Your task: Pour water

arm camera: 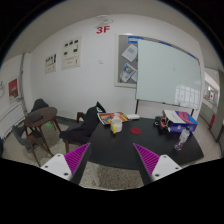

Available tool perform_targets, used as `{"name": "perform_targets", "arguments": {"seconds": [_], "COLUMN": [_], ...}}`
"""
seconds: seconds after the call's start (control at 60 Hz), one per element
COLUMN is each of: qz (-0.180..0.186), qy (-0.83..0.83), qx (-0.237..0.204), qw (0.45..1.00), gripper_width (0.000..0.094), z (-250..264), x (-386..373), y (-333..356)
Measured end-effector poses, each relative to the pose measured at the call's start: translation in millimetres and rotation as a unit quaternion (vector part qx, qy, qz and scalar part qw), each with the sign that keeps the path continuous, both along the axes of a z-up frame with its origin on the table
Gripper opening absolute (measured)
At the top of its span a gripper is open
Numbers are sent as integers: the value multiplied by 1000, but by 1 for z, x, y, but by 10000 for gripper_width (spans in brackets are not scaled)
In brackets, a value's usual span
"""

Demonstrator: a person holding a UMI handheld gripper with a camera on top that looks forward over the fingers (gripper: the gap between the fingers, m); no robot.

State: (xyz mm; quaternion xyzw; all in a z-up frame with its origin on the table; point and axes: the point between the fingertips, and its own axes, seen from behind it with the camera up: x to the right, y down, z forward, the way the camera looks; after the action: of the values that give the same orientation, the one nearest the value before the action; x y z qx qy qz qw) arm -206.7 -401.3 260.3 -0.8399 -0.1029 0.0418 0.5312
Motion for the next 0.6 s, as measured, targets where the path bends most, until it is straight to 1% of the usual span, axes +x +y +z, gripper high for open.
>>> {"name": "perform_targets", "arguments": {"seconds": [0.117, 0.217, 0.317, 0.45, 0.6], "qz": [-13, -36, -60, -111, -151], "qy": [4, 1, -4, -16, -25], "qx": [-16, -35, -51, -62, -50], "qw": [1000, 999, 997, 992, 987], "gripper_width": [846, 843, 845, 844, 850], "z": [-18, -51, -88, -134, -162], "x": [26, 68, 131, 233, 339], "y": [-3, -2, 5, 30, 83]}}
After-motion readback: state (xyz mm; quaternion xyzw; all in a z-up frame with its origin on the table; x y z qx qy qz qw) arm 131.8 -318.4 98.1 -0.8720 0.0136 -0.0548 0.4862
